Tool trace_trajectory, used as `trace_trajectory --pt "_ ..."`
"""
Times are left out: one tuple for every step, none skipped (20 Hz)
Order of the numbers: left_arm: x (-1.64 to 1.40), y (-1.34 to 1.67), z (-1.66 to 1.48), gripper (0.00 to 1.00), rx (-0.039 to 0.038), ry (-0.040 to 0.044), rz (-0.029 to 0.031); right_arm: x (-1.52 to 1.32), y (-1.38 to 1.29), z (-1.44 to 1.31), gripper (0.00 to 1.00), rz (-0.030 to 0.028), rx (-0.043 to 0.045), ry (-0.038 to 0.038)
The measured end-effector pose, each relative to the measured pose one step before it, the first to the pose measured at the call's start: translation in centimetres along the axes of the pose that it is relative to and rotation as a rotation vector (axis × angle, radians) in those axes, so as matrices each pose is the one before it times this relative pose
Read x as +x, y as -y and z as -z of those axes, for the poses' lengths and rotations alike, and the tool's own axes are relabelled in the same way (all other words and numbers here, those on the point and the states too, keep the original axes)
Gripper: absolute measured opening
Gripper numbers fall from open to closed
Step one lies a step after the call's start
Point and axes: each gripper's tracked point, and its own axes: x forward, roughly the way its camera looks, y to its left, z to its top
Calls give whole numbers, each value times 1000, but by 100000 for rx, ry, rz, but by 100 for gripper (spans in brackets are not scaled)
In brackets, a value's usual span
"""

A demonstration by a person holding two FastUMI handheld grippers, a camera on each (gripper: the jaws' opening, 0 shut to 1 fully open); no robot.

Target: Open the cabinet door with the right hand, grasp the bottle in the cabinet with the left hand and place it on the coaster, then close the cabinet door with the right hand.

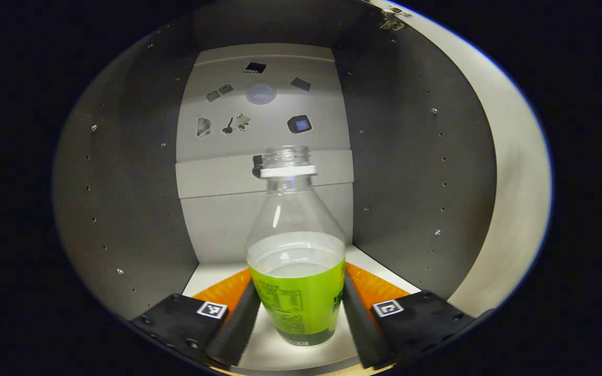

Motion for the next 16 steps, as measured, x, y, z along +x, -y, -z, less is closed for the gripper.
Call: trace_trajectory --pt "-258 -13 95 84 63 -373 -55 -88 68 80 69 -718 520 -263" --pt "-109 -130 15 84 -447 -271 -152 -6 -54 113 69 -658 302 -512" --pt "-365 18 43 83 -738 -365 247 -54 -7 189 69 -677 95 -912" --pt "-413 29 11 83 -921 -42 298 -31 -35 289 69 -658 -251 -1251" --pt "-513 104 -186 82 -522 477 405 -106 135 46 69 -507 -686 -661" --pt "-583 -68 -201 83 177 809 -325 -110 12 87 78 -1174 -545 -807" --pt "-689 -111 -324 83 688 1039 -517 -75 -60 133 72 -1208 -200 -668" --pt "-837 -71 -348 83 605 1260 -517 -60 -152 -15 82 -1525 12 -472" --pt "-860 -189 -343 81 305 1033 -779 -210 -254 -202 74 -1875 286 127" --pt "-849 -91 -88 79 203 544 -574 -125 -28 -138 83 -1629 394 565" --pt "-913 -155 -109 80 -116 406 -605 -208 -129 -231 74 -1482 558 684" --pt "-785 -155 -150 79 -438 234 -447 -151 38 -212 74 -1410 476 549" --pt "-948 -284 -102 79 -491 171 -909 -199 13 -38 74 -1247 260 233" --pt "-962 -377 -88 79 -596 50 -990 -238 84 130 74 -1068 12 -81" --pt "-925 -406 -172 79 -750 273 -1051 -274 41 90 74 -1366 -413 -448" --pt "-943 -412 -32 81 -732 262 -1121 -463 171 316 74 -1204 -614 -983"
